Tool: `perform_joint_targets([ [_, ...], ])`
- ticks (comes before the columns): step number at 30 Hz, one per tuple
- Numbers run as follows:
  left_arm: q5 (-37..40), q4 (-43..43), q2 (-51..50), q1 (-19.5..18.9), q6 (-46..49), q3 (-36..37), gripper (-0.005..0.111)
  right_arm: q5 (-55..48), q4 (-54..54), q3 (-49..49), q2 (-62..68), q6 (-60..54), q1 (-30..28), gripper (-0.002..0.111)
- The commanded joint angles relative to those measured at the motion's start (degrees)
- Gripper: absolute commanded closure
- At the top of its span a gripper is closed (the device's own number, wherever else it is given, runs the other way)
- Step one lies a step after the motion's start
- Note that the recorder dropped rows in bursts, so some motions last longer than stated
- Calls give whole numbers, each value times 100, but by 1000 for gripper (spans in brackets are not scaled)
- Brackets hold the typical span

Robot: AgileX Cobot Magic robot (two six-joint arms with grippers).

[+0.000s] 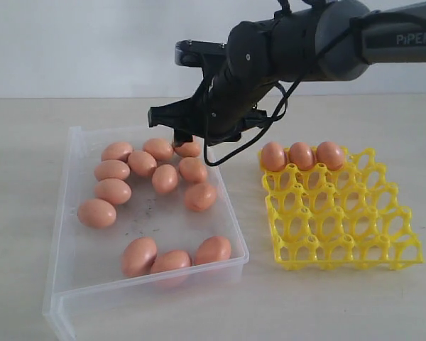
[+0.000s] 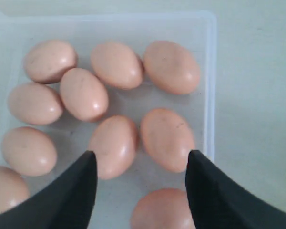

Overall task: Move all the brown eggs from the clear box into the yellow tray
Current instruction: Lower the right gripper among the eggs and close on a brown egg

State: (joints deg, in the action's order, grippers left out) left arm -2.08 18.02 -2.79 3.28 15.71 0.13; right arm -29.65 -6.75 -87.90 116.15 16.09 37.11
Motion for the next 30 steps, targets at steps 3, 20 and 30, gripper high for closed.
perform_joint_targets([
  [3, -90, 26, -23, 16, 26, -13, 103, -599, -312, -32, 26, -60, 214, 58],
  [20, -90, 26, -23, 16, 26, -13, 103, -1550, -455, -8, 49, 148, 217, 58],
  [30, -90, 26, -23, 16, 26, -13, 103, -1738, -290, -8, 391, 537, 203, 58],
])
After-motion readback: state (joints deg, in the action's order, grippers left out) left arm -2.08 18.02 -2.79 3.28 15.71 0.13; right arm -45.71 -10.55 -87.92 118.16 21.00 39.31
